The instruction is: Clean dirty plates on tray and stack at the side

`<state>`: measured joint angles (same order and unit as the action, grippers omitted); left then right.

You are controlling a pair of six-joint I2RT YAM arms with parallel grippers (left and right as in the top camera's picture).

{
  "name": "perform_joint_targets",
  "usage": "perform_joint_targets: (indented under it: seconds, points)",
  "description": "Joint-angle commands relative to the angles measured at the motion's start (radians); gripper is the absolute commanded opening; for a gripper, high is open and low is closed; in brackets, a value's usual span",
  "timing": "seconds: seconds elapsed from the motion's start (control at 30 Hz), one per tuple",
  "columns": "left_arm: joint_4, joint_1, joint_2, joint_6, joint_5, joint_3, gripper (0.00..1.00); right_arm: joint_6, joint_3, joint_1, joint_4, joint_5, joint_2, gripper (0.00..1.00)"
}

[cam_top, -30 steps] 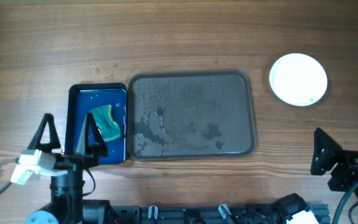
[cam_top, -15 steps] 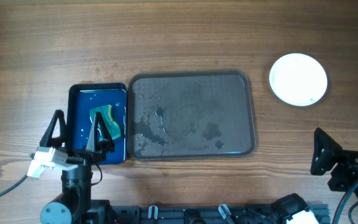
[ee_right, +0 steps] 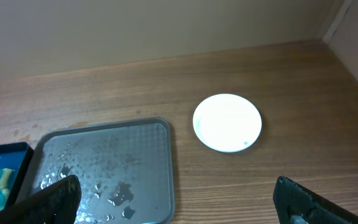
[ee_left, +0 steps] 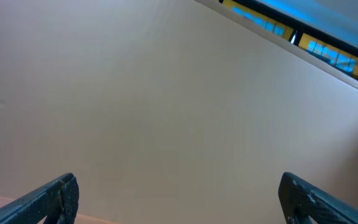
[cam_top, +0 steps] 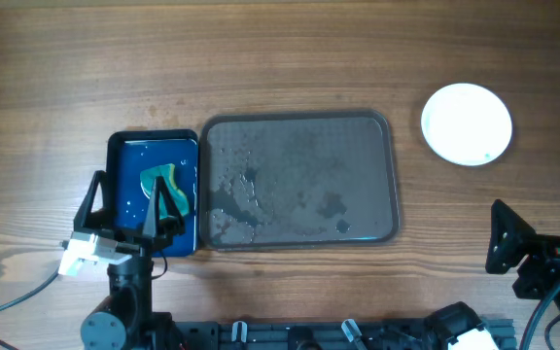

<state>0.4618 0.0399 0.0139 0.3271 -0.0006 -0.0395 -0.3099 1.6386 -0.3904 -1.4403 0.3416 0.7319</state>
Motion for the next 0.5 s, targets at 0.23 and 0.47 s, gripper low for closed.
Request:
perform_joint_targets:
  seconds: [0.23, 0.47]
  points:
    - [-0.241, -0.028, -0.01, 0.002, 0.009, 0.034, 1.0, -0.007, 0.003, -0.005, 0.002, 0.017, -0.002, 1.0]
    - [-0.537, -0.071, -0.01, 0.002, 0.064, 0.034, 1.0, -0.007, 0.003, -0.005, 0.002, 0.017, -0.002, 1.0]
